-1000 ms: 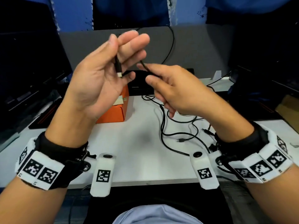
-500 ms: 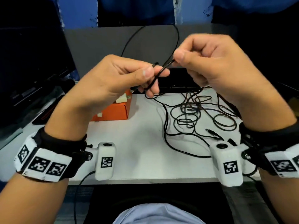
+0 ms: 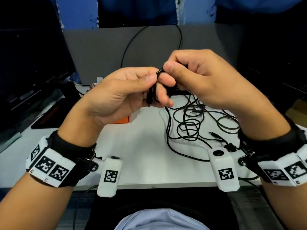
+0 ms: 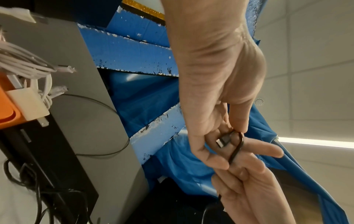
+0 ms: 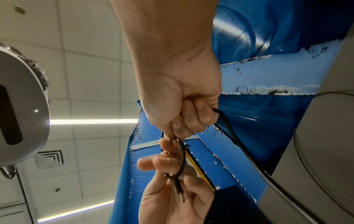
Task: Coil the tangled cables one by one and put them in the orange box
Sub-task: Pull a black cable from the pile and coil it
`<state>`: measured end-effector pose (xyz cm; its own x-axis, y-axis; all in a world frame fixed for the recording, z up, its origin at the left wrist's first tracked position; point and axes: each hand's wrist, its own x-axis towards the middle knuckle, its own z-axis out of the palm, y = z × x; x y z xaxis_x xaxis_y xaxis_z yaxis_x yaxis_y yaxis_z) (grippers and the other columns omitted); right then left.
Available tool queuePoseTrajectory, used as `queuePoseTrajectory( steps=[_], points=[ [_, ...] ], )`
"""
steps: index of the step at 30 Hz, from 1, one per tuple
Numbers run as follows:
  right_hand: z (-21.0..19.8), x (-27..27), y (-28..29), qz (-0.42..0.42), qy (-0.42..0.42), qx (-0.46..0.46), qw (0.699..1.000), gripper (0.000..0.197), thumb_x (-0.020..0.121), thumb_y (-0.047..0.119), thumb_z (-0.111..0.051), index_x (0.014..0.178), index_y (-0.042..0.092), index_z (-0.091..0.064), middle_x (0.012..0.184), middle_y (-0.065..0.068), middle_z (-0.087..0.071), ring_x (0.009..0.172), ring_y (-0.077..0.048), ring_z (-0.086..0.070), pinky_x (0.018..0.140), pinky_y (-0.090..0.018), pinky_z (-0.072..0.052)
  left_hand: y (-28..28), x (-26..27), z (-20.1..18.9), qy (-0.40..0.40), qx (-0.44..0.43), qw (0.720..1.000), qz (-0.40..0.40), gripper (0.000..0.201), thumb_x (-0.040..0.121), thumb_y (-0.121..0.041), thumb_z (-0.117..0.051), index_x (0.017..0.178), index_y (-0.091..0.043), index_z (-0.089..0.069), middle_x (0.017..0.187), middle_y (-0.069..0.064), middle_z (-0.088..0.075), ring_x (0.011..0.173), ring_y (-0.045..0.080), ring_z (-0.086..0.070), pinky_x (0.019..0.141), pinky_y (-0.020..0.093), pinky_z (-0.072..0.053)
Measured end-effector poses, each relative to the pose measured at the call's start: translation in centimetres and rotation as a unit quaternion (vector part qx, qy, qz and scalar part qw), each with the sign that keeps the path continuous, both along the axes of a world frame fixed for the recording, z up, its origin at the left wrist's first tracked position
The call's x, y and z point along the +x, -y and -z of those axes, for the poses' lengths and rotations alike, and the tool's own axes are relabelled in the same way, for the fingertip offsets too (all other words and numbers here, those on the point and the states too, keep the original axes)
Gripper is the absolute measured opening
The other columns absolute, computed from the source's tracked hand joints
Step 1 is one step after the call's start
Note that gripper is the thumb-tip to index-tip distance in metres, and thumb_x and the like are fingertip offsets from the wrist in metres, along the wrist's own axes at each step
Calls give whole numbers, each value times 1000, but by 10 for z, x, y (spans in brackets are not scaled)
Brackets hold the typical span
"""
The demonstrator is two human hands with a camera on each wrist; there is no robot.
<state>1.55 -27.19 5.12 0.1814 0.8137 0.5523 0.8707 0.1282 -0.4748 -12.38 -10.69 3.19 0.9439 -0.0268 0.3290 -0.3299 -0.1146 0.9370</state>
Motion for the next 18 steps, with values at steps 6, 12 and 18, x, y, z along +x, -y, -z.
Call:
queuePoseTrajectory(
  steps=[6,12,18],
  points=[
    [-1,-8,0,6,42,-22,999,32,109,33,-48,85,18,-63,64,8,-51,59,-8,-45,57,-23,-36,4,-9,-8,-15,37,998,-40,35,103,-24,-39,89,-11,-69,55,-1,-52,69,22,-64,77,26,-52],
    [-2,-9,-4,9,-1,46,999,31,109,30,-48,85,14,-61,59,14,-50,55,-4,-45,56,-15,-31,15,-2,-6,54,32,995,-71,29,105,-19,-34,91,-8,-57,63,-5,-57,55,11,-54,61,18,-47],
    [-2,-5,-2,-22,7,43,999,31,109,25,-50,80,18,-58,62,19,-55,58,-1,-49,62,-17,-35,5,-3,-4,48,74,996,-25,28,102,-21,-39,99,-11,-65,66,-3,-63,63,16,-63,78,36,-55]
  ],
)
